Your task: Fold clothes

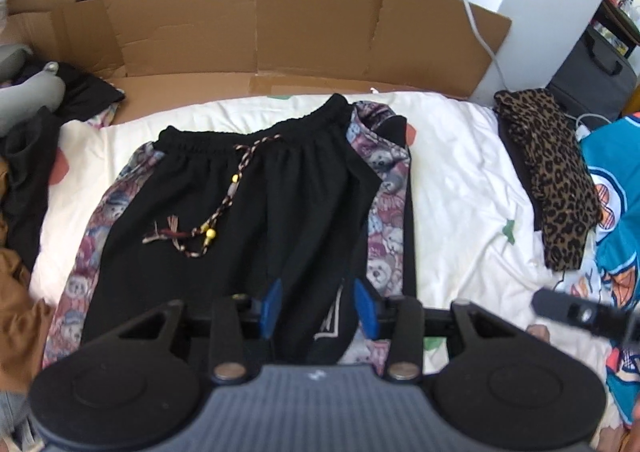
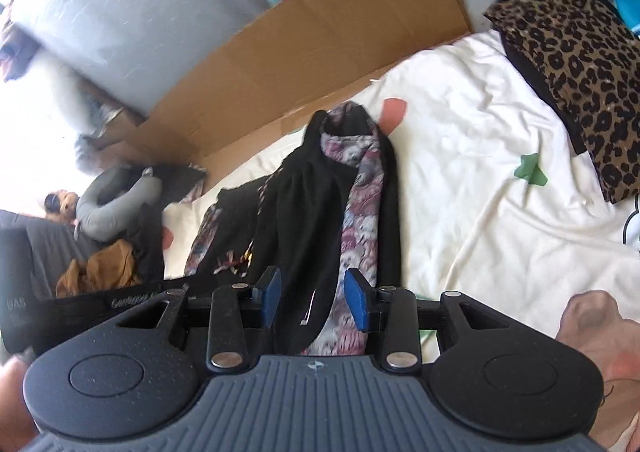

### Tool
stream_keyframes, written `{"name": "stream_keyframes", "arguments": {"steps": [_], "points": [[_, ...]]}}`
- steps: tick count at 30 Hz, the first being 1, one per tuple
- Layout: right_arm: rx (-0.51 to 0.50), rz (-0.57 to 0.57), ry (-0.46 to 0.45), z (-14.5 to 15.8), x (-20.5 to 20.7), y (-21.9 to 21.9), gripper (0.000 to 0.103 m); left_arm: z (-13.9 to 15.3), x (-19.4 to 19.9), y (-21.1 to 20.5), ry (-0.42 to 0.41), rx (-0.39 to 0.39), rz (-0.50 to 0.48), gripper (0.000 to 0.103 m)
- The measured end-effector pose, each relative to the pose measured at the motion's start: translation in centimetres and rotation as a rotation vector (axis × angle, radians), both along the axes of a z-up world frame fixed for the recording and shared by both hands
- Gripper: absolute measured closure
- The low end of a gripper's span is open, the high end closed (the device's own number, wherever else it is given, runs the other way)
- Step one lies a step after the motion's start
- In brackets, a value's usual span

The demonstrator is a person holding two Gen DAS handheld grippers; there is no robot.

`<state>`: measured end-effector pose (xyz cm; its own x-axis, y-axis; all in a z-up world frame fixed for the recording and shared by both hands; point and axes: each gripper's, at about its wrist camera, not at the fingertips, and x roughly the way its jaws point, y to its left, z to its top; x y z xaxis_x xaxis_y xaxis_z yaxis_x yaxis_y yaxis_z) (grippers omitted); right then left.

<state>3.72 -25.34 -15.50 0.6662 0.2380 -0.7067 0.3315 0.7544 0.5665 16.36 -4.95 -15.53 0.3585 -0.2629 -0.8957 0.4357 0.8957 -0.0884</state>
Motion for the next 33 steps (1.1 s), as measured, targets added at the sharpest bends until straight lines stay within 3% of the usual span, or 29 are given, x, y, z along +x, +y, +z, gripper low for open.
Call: {"name": "stream_keyframes", "arguments": {"steps": [4, 8, 11, 19, 26, 33], "points": [[0.021, -0.052, 0.006, 0.2, -2.3, 0.8, 0.059, -0.3, -3.1, -0.4, -0.015, -0.002, -0.013, 0.06], [0.017, -0.099, -0.018, 0.6, -6.0, 1.6, 0.053, -0.7, -6.2, 0.0, -0.021, -0.055, -0.004, 0.06], [0.032, -0.144, 0.009, 0.1, -8.8, 1.7, 0.053, -1.3, -8.2, 0.2, 0.009, -0.054, 0.012, 0.06], [0.029, -0.124, 0.064, -2.3, -12.4, 1.8, 0.053, -3.5, -11.8, -1.2, 0.043, -0.022, -0.081, 0.06], [0.055, -0.175, 0.114, -5.5, -13.5, 0.9, 0.053, -6.0, -12.3, -0.8, 0.065, 0.019, -0.086, 0.059], [0.116, -0.173, 0.159, -9.0, -11.6, 2.4, 0.053, -8.5, -11.9, -1.5, 0.105, 0.047, -0.115, 0.059]]}}
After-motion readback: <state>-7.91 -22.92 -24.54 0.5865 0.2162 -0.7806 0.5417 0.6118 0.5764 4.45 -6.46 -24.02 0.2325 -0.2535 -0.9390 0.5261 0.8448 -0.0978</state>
